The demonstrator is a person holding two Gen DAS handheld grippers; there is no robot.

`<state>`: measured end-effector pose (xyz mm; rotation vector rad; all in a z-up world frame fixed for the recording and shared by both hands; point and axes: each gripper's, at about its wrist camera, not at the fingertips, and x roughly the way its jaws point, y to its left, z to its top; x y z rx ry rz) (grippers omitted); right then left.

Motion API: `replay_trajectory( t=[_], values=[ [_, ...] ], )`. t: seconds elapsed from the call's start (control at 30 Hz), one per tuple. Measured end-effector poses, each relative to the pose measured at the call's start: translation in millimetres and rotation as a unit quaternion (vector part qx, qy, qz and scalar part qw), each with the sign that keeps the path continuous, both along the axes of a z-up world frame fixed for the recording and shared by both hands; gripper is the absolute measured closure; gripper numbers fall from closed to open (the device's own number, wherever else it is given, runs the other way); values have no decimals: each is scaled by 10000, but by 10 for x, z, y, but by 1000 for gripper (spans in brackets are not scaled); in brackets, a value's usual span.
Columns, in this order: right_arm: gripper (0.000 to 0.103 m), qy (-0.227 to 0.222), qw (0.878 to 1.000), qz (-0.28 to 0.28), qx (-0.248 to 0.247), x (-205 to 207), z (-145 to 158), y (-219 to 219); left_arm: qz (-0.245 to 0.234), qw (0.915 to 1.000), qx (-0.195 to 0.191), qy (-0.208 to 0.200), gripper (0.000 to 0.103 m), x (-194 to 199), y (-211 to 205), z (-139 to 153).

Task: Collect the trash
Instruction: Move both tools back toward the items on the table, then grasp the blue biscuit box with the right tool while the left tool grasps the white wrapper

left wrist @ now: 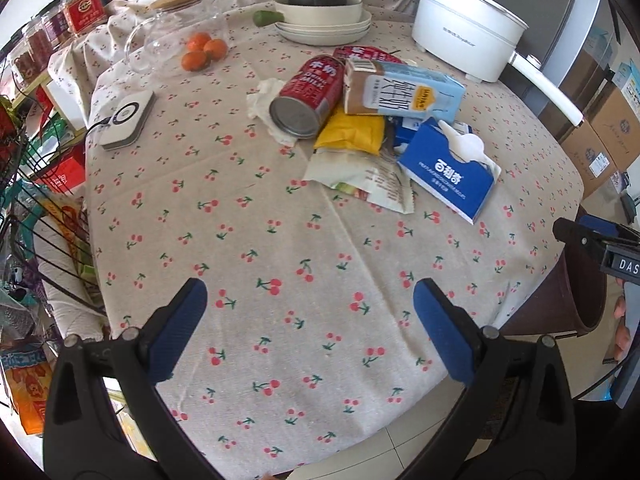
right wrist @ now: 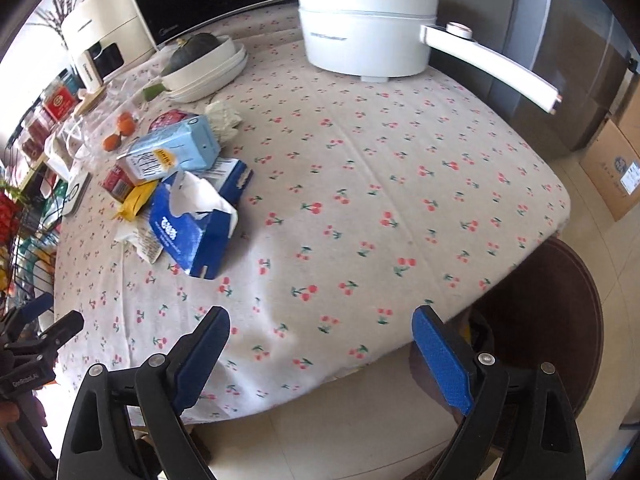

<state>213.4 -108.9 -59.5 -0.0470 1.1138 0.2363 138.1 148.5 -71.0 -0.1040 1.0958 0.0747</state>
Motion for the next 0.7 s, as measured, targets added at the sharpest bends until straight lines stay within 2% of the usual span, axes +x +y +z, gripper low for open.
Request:
replay_trajectory(
  t=[0.17, 0.37, 0.57, 0.7],
  values=[
    [9, -191, 9970, 631, -404, 43, -86, 528, 120, 9999, -20, 39, 1, -34, 216, -28],
    [4, -388, 9842, 1430, -966, 120, -241, 1060, 205, 9997, -54, 107, 1, -56, 364, -76],
    [3, -679, 9656, 1781, -1766, 269, -454, 1306, 204, 9997, -27, 159, 1, -53, 404, -113],
    [3, -670, 9633, 1804, -1870, 370, -564, 1334, 186, 9996, 46, 211, 1, -20, 415, -149]
  ],
)
